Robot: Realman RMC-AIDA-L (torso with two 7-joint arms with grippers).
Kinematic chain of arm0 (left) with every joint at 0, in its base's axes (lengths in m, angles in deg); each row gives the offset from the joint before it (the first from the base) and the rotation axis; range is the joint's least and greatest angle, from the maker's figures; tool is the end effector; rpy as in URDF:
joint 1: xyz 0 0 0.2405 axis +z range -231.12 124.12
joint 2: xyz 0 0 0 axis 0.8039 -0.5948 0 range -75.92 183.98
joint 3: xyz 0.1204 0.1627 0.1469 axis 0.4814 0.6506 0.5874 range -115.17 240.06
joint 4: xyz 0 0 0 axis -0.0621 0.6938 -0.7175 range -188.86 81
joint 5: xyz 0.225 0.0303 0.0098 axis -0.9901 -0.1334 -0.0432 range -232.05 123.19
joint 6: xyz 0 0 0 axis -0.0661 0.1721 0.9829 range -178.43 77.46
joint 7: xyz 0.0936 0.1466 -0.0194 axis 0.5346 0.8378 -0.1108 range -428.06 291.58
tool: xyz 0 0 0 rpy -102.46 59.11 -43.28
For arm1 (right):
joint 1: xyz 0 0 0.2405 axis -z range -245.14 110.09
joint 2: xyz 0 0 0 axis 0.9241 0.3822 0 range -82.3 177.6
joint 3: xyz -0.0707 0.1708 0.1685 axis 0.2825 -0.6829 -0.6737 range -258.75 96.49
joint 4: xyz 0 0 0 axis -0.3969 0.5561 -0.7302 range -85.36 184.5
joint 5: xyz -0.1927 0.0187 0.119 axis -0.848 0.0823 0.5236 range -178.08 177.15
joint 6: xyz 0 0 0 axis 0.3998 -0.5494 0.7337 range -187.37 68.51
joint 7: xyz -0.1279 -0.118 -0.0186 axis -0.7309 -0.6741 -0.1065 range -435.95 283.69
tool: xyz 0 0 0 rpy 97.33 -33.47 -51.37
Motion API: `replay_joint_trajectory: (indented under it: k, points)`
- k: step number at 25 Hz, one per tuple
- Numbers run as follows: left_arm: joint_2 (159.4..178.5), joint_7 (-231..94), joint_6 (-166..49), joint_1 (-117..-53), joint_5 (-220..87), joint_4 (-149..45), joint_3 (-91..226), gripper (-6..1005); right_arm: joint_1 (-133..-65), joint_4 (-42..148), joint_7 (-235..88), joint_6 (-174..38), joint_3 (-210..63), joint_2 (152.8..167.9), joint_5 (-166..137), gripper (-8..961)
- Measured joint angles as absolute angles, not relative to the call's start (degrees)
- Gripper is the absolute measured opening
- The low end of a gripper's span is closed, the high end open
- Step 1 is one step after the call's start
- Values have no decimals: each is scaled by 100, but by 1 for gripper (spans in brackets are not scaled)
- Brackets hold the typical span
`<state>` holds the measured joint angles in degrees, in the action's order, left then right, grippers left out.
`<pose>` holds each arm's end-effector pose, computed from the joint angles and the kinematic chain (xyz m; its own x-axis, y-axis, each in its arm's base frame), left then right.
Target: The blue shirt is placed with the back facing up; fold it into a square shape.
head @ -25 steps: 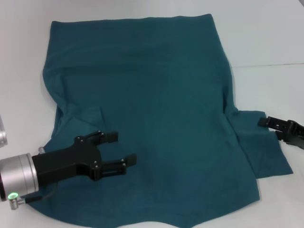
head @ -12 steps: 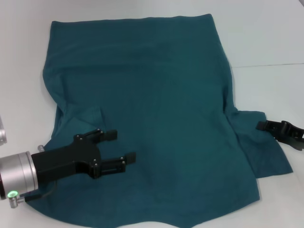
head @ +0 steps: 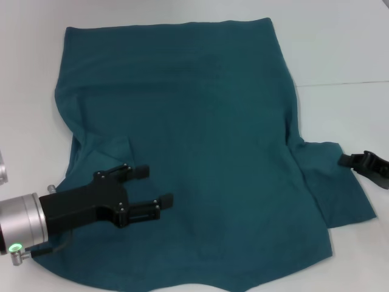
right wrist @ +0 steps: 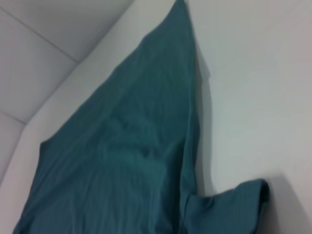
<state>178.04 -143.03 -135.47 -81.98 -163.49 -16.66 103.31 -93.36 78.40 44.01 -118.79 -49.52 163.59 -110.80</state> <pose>-0.2416 0.3484 -0.0523 0.7468 0.3027 0.5921 0.4798 -0.8618 -0.1645 0.3772 0.3782 0.0139 -0.0270 -0.6507 -0.7589 -0.9996 0.0256 0.0136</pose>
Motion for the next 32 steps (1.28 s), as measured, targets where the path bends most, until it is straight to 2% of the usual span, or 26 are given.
replay_joint_trajectory:
  k: [8,18,32]
  points:
    - [17804,-14303,-13548,-8198,-16349,-1666,10322,904,-9315,7831,4192,-11854,-5120,16430,-10909,0]
    - [17804,-14303,-13556,-8202,-16348,-1666,10322,904,-9259,7839,3703,-11854,-5704,16473,-10700,0]
    - [17811,-14337,-13612,-8216,-16279,-1684,10323,904,-9439,7919,3170,-11838,-5898,16286,-10596,0]
